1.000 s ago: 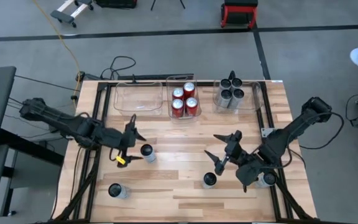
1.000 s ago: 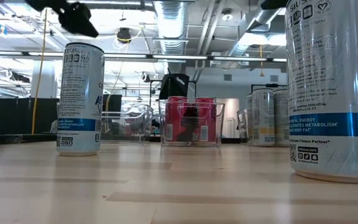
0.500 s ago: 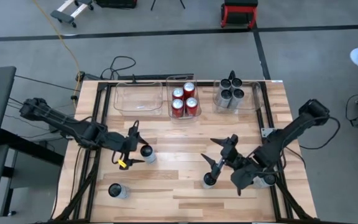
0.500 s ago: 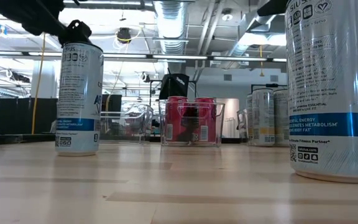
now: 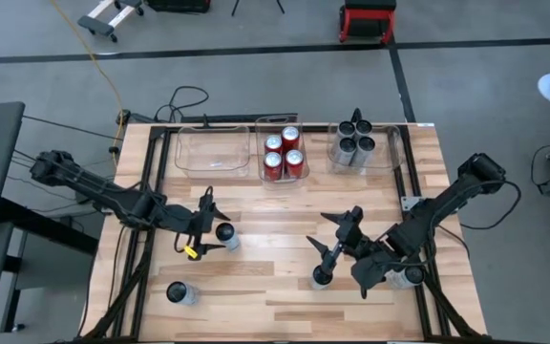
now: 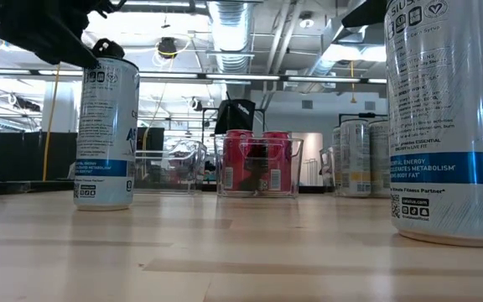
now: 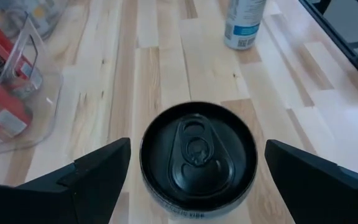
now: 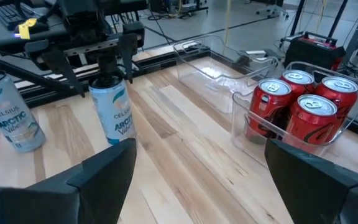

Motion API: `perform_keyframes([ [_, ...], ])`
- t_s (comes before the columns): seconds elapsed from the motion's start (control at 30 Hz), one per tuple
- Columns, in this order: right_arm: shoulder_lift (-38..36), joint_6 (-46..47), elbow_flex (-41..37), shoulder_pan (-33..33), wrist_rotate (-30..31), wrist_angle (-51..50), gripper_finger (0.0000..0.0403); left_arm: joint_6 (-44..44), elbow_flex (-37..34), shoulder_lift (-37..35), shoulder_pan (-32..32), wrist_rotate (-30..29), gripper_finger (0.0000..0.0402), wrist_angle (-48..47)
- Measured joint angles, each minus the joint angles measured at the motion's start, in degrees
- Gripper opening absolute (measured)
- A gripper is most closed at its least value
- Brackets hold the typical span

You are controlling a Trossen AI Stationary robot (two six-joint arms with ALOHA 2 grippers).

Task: Sort soda cans
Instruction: Put the white-blue soda can into the left transparent bin

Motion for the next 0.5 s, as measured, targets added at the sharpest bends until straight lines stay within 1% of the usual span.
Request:
perform_keyframes([
  [0.17, 0.0, 0.0, 0.0, -0.1, 0.0, 0.0, 0.0374, -1.4, -1.8, 0.0, 1.0, -0.4, 0.0365, 1.3],
  [0.27, 0.0, -0.1, 0.0, -0.1, 0.0, 0.1, 0.0374, -1.8, -2.6, 0.0, 2.2, -0.5, 0.0351, 3.3],
  [0.37, 0.0, -0.1, 0.0, -0.1, 0.1, 0.1, 0.0374, -1.3, -2.7, 0.0, 3.1, -0.1, 0.0324, 4.5],
  [0.5, 0.0, -0.1, 0.0, -0.1, 0.2, 0.1, 0.0374, -1.3, -2.7, 0.0, 4.4, 0.8, 0.0271, 4.8],
])
